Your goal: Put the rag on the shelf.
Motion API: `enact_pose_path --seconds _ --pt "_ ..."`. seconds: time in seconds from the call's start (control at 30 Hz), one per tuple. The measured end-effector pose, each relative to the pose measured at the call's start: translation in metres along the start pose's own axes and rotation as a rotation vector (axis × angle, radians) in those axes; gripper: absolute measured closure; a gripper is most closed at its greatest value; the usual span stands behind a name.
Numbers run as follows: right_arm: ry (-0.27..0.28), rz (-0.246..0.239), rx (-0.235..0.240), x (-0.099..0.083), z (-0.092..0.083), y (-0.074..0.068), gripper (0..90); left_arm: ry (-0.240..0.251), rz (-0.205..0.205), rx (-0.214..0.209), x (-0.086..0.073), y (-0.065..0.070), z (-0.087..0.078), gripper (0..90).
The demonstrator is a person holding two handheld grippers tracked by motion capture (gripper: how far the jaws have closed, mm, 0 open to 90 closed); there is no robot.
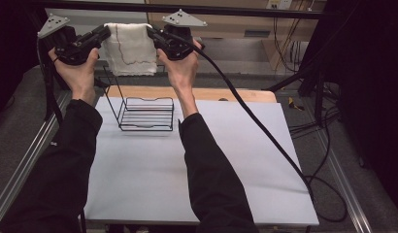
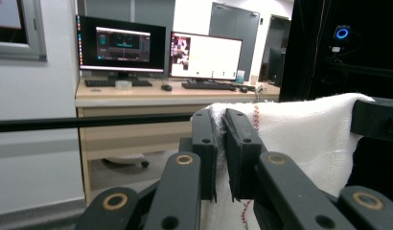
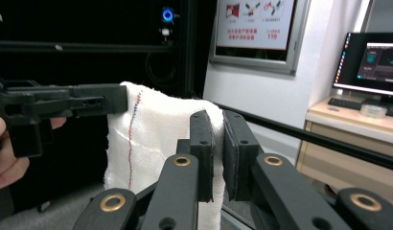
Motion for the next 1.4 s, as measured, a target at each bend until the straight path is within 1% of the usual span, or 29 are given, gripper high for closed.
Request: enact_pose_path --seconds 0.13,0.2,0.27,0.33,0.47,0.73,0.87,1.0,1.03,1.07,1.13,1.23,1.33,1.4 --pt "-0.012 -0.007 -0.003 -0.003 0.003 0.001 83.9 -0.004 0.007 0.001 -0.005 -0.004 0.005 82.8" --pt "-0.013 -0.006 -0.01 -0.004 0.005 0.002 83.9 -0.005 -0.002 0.0 -0.006 -0.006 0.008 82.8" --pt "-0.016 -0.004 -0.009 -0.004 0.007 0.003 84.0 -0.012 0.01 0.003 -0.007 -0.007 0.01 82.8" --pt "-0.017 -0.007 -0.009 -0.005 0.009 0.005 83.9 -0.012 0.011 -0.001 -0.008 -0.008 0.011 82.8" --pt "-0.039 -0.015 -0.011 -0.011 0.014 0.006 83.9 -0.023 0.011 0.006 -0.013 -0.01 0.012 82.8" --pt "-0.067 -0.027 -0.002 -0.021 0.015 0.0 83.9 -0.041 0.009 0.004 -0.026 -0.013 0.006 82.7" --pt "-0.092 -0.028 -0.004 -0.026 0.015 -0.001 83.9 -0.053 0.025 -0.002 -0.032 -0.012 0.004 82.7" --pt "-0.109 -0.031 -0.001 -0.037 0.012 -0.002 83.9 -0.068 0.028 -0.01 -0.04 -0.01 0.002 82.7" --pt "-0.109 -0.031 -0.001 -0.037 0.012 -0.002 83.9 -0.071 0.033 -0.011 -0.042 -0.009 0.002 82.7" --pt "-0.117 -0.029 0.003 -0.041 0.01 -0.003 83.8 -0.073 0.032 -0.013 -0.044 -0.008 0.001 82.7" --pt "-0.118 -0.026 0.002 -0.042 0.009 -0.004 83.9 -0.073 0.032 -0.02 -0.048 -0.007 -0.001 82.7" --pt "-0.128 -0.027 0.01 -0.049 0.007 -0.005 83.8 -0.086 0.036 -0.023 -0.053 -0.007 -0.003 82.7" --pt "-0.126 -0.031 0.013 -0.049 0.005 -0.008 83.9 -0.082 0.045 -0.026 -0.054 -0.005 -0.006 82.6" --pt "-0.127 -0.033 0.015 -0.049 0.005 -0.009 83.8 -0.09 0.05 -0.026 -0.056 -0.006 -0.008 82.6"
Point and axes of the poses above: each handheld gripper's, and its own axes: z roughly forward along the jaws, x roughly out of its top, y roughly to its right, the point moved 6 cm from there along z, roughly forward along the jaws, and after that the axes turned 5 degrees about -y, right-handed, at the moved point
